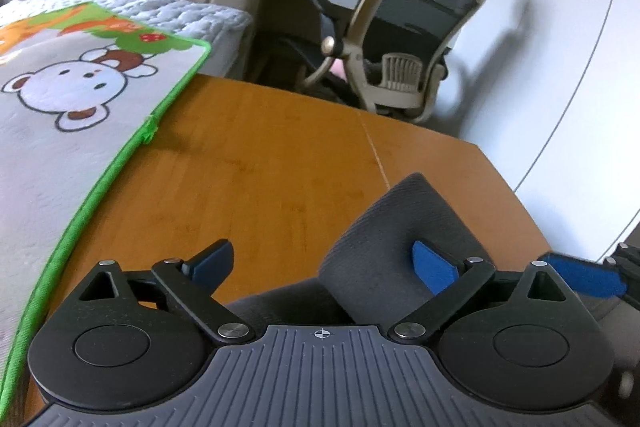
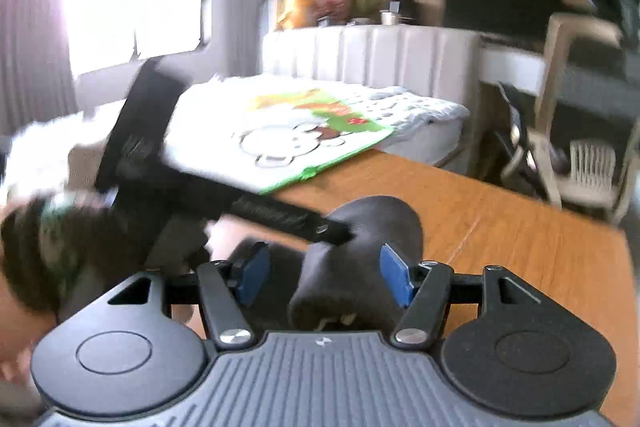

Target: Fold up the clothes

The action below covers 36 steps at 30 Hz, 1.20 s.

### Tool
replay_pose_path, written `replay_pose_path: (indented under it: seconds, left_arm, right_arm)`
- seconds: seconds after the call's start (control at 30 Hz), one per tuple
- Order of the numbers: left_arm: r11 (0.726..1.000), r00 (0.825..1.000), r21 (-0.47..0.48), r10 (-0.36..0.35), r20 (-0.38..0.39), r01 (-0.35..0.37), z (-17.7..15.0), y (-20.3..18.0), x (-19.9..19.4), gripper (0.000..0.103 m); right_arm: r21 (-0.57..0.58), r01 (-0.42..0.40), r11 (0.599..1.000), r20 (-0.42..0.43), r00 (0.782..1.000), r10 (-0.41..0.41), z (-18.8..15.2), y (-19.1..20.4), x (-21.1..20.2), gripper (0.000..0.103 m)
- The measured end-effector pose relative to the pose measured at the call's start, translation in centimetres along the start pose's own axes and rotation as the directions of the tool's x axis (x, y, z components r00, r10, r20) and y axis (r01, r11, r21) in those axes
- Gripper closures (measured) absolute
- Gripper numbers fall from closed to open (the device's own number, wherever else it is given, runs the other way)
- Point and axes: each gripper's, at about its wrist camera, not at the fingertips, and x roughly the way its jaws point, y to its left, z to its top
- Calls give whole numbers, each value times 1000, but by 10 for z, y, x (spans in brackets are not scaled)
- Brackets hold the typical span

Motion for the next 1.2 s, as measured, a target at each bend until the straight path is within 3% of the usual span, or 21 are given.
replay_pose_path:
  seconds: [0.13, 0.27, 0.37, 0.5, 0.6, 0.73, 0.77, 0.8, 0.83, 0.9, 1.0, 1.07, 1.13, 1.2]
  left_arm:
    - [1000, 1000, -29, 1, 1, -1, 2, 6, -5, 3]
    - [998, 998, -57, -15, 56, 18, 11, 7, -21, 4]
    - [999, 997, -27, -34, 64, 35, 14, -1, -24, 4]
    - [995, 997, 66, 67, 32, -69, 2, -5, -7, 3]
    - [997, 997, 15, 80, -4, -80, -5, 10, 3, 3]
    - [998, 999, -33, 44, -20, -44, -6, 21, 6, 3]
    - [999, 999, -38, 35, -21, -36, -6, 22, 5, 3]
    - [998, 999, -46, 30, -22, -31, -6, 24, 5, 3]
    - [998, 999, -56, 31, -21, -32, -5, 26, 3, 3]
    - [996, 1000, -88, 30, -8, -31, -1, 34, -3, 4]
    - [991, 999, -133, 19, 34, -14, 9, 40, -17, 4]
    - [988, 998, -155, 7, 69, 4, 17, 42, -28, 4]
    - [989, 995, -149, -8, 103, 23, 25, 40, -38, 4]
    - [992, 992, -124, -20, 124, 36, 30, 34, -47, 4]
  right_arm:
    - [192, -2, 981, -76, 997, 17, -16, -22, 22, 43]
    - [141, 53, 989, -127, 991, -35, -30, -13, 32, 40]
    - [87, 74, 993, -120, 991, -63, -30, 1, 29, 38]
    - [134, 63, 989, -75, 996, -53, -26, -2, 16, 35]
    - [222, 45, 974, -39, 999, -37, -22, -17, 10, 17]
    - [319, 39, 947, -54, 998, -22, -31, -31, 22, 17]
    - [339, 35, 940, -55, 998, -17, -33, -32, 25, 18]
    - [359, 31, 933, -55, 998, -12, -36, -34, 27, 28]
    - [378, 27, 925, -55, 998, -7, -38, -36, 30, 47]
    - [401, 20, 916, -54, 999, 1, -39, -39, 33, 62]
    - [298, 48, 953, -55, 998, -33, -22, -33, 27, 64]
    - [131, 109, 985, -66, 993, -101, -15, -10, 29, 63]
    - [-60, 167, 984, -62, 983, -171, -12, 20, 33, 61]
    - [-237, 190, 953, -29, 979, -203, -17, 51, 37, 59]
